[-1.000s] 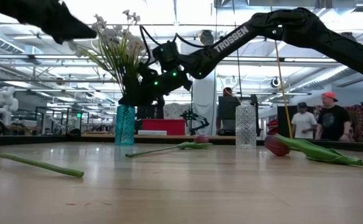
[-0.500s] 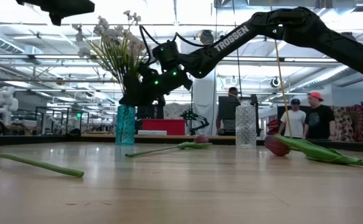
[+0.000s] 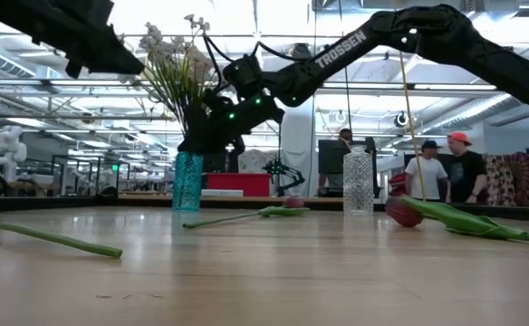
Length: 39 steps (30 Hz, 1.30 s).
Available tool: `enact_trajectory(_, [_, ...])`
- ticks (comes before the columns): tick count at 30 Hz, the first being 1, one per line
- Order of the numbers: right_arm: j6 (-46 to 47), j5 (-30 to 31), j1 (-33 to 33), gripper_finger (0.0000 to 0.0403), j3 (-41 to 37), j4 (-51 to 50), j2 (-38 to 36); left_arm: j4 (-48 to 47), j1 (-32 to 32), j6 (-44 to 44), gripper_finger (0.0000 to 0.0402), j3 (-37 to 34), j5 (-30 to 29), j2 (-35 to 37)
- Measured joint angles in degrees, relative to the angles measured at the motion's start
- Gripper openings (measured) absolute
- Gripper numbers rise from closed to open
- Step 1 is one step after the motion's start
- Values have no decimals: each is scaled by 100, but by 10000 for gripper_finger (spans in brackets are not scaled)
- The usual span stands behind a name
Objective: Sort flowers into vase by color
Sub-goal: Put the top red tulip into the transparent vase
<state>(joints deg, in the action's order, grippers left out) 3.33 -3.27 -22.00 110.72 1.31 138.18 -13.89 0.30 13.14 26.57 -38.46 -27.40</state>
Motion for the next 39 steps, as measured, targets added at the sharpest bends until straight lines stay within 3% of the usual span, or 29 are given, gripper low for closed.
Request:
enact_trajectory(10, [56,-4,88,271,0,-113,-60,701,0,5,77,-256,-2,-392])
enact_trajectory(15, [-1,30,113,309,0,-381,-141,702,0,9,77,-259,-62,-450])
enact_trajectory(39, [-382,242,225,321,0,-1110,-372,697,0,53,77,-259,-391,-603])
